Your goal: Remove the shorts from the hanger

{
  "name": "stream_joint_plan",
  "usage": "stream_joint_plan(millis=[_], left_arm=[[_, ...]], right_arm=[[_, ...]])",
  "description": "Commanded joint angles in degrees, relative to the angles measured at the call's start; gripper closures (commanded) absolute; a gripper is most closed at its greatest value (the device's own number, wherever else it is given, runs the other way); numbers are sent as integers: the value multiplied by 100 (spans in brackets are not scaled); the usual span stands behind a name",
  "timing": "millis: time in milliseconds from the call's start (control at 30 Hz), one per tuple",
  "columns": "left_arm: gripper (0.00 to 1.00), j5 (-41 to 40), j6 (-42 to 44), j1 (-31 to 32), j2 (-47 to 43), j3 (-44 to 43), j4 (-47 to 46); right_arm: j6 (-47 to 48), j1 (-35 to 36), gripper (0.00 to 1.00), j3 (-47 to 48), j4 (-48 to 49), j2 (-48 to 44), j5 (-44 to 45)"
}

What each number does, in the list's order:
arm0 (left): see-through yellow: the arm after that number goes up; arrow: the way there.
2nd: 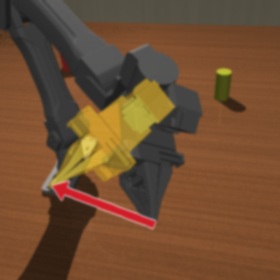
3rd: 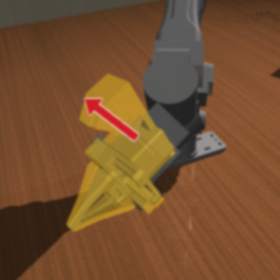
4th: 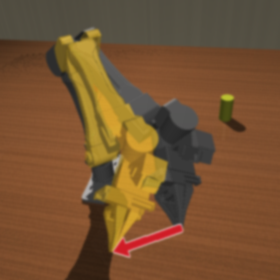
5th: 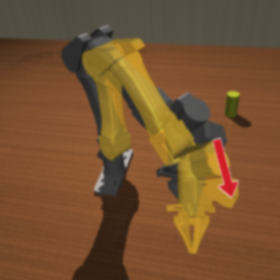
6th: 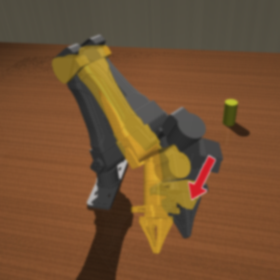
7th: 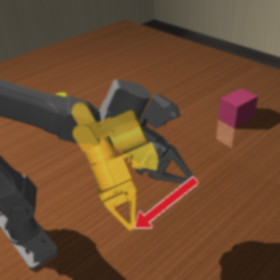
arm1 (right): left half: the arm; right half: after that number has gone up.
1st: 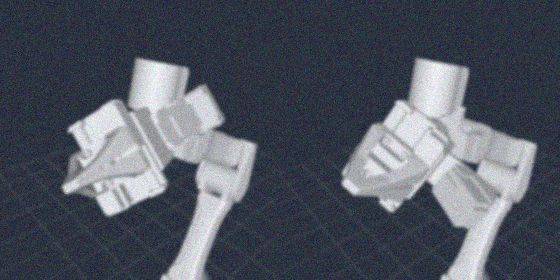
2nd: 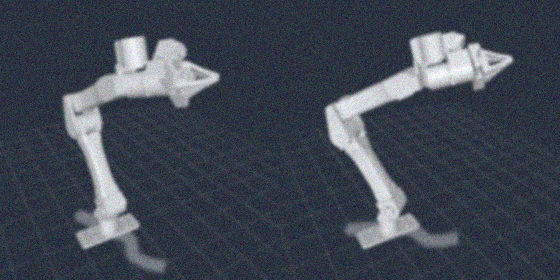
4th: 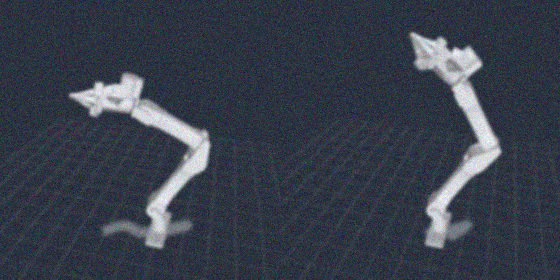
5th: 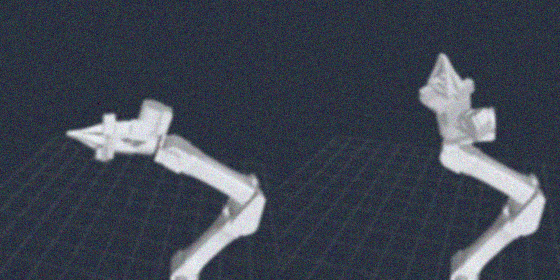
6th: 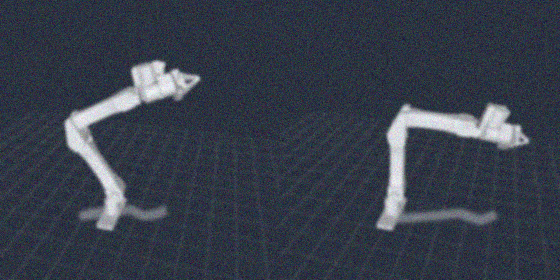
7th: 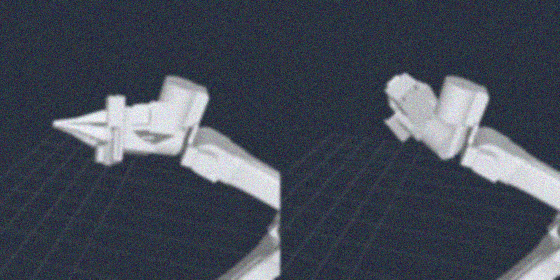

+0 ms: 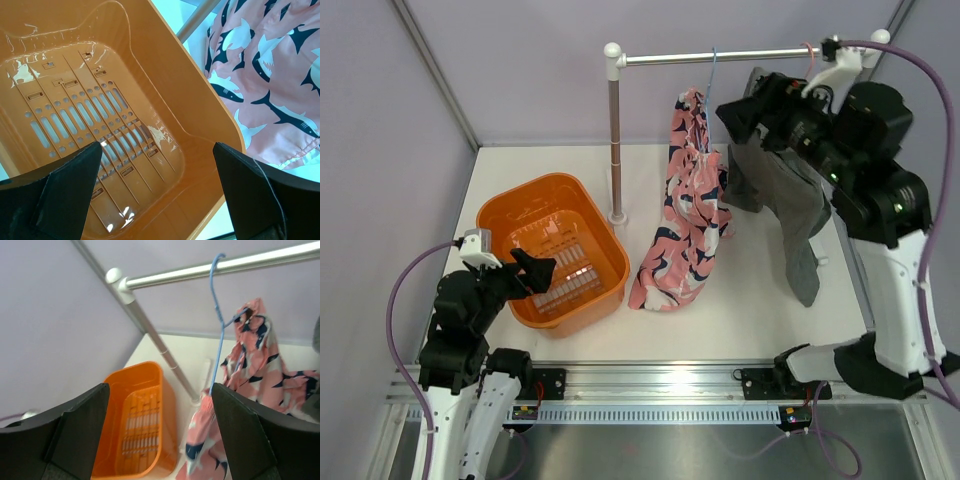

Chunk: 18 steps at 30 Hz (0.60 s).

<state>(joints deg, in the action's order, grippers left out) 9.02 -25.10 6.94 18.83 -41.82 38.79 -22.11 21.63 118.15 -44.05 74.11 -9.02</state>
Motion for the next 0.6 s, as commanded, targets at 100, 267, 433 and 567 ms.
stream_joint_plan(millis=[100,267,433,567], left_arm=[[1,30,-12,-17,-11,-1,-345],[1,100,5,-17,59,8,-354],[1,223,32,18,191,8,-372],[1,215,41,97,226,8,-363]], right_arm=[[936,667,11,779,-227,1316,2254],[1235,738,10,736,422,1923,2808],[1498,738,9,446,1398,2221,3160],[1596,738,9,1015,1251,2740,3292]])
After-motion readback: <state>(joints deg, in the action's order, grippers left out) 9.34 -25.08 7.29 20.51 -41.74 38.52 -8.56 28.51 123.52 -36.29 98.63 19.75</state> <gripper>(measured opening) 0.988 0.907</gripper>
